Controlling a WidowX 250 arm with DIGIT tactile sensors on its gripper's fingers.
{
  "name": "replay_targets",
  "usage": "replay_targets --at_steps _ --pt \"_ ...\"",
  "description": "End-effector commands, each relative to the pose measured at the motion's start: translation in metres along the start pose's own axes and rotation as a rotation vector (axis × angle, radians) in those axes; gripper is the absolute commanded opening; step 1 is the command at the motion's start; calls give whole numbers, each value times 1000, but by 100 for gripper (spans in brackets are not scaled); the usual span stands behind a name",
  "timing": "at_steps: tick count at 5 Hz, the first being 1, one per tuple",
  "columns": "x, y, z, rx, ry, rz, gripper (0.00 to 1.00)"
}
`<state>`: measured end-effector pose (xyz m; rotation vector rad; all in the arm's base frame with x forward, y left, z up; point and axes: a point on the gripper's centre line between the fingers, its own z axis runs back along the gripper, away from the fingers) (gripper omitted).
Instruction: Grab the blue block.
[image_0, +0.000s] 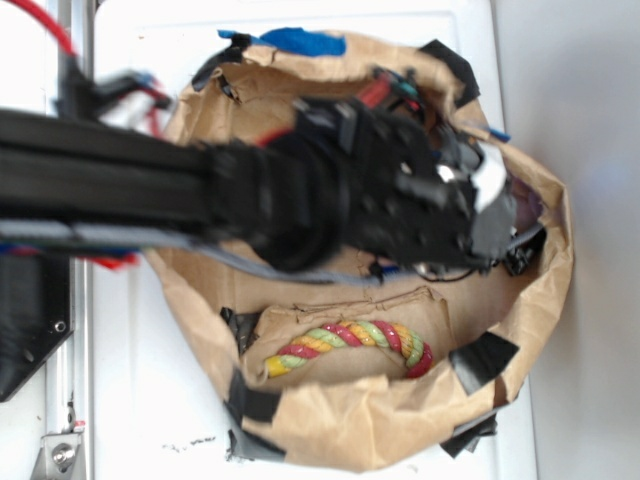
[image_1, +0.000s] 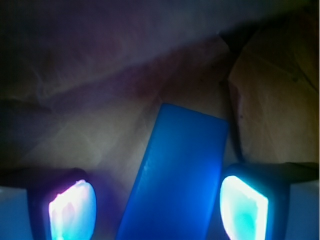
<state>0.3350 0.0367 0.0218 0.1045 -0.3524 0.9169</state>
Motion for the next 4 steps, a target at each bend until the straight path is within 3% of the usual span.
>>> replay_targets --at_steps 1,4 --pt "-15 5 -10 10 18 -12 0" --pt "-16 4 -4 -24 -15 -53 0"
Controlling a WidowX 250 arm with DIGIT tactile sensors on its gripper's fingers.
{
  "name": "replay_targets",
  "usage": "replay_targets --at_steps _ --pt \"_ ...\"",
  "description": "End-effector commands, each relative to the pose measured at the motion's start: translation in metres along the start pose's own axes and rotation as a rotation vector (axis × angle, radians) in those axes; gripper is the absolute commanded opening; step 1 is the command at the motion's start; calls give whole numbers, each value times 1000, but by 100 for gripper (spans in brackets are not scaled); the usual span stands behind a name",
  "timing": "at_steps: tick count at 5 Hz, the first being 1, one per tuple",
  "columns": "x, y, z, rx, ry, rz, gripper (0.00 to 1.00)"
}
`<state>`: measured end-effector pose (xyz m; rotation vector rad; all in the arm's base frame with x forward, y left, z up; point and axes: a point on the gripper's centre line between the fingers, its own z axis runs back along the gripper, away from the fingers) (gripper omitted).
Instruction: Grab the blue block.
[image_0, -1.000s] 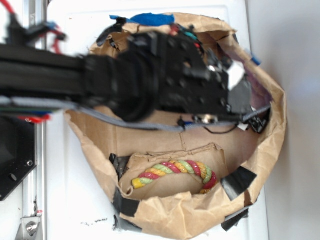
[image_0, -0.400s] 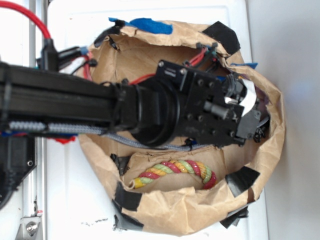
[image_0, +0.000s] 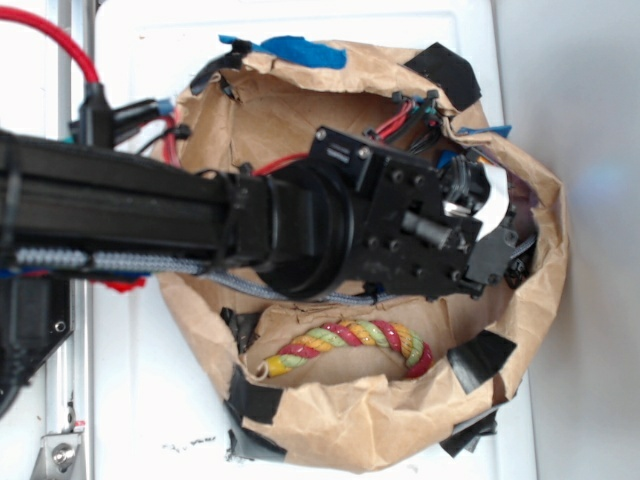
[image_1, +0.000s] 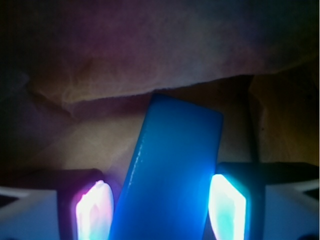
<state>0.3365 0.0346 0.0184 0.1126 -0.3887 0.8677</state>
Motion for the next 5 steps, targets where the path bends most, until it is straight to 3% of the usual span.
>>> replay_targets --at_steps 1,2,3,5 --pt "-16 7 9 -45 73 -39 0" --pt "-18 15 39 -130 212 -147 0" --pt "-19 18 68 -158 241 -235 0" --pt "-8 23 109 -276 357 -307 0"
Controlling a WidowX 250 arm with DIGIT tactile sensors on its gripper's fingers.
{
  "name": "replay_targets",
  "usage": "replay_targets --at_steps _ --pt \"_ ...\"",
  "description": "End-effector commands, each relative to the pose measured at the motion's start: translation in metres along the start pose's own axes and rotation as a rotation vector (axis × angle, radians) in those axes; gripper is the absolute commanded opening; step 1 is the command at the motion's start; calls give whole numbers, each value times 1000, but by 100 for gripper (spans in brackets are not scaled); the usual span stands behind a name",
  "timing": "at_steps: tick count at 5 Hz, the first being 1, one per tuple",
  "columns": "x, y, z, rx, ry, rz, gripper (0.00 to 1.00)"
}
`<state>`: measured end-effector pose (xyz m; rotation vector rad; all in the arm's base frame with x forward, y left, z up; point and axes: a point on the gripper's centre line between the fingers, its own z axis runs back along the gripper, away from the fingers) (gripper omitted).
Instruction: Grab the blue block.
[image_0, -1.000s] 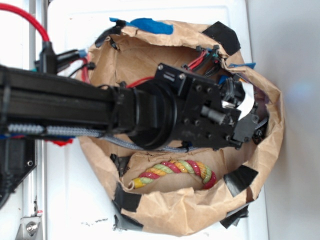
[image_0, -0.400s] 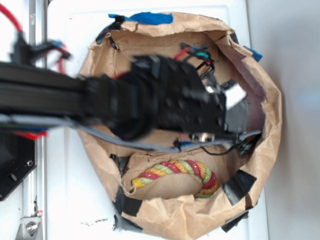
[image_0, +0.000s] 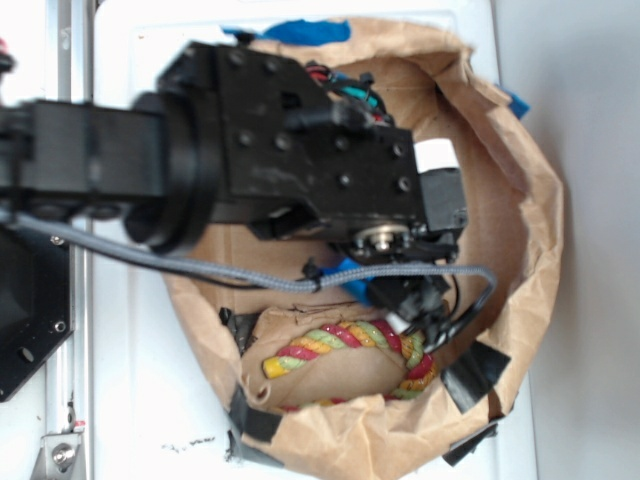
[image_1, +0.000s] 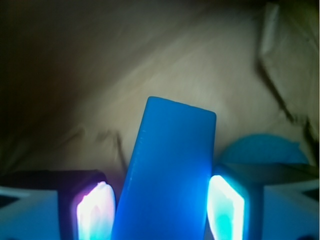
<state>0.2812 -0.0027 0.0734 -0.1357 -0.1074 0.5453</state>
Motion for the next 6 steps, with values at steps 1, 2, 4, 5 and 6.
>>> replay_targets --at_steps 1,2,4,5,6 --pt "12 10 59 -96 17 -80 0" --pt "13 15 76 -48 49 -119 0" --pt "10 19 109 62 45 -137 0" --pt "7 24 115 48 34 -151 0" --pt "5 24 116 37 21 -153 0"
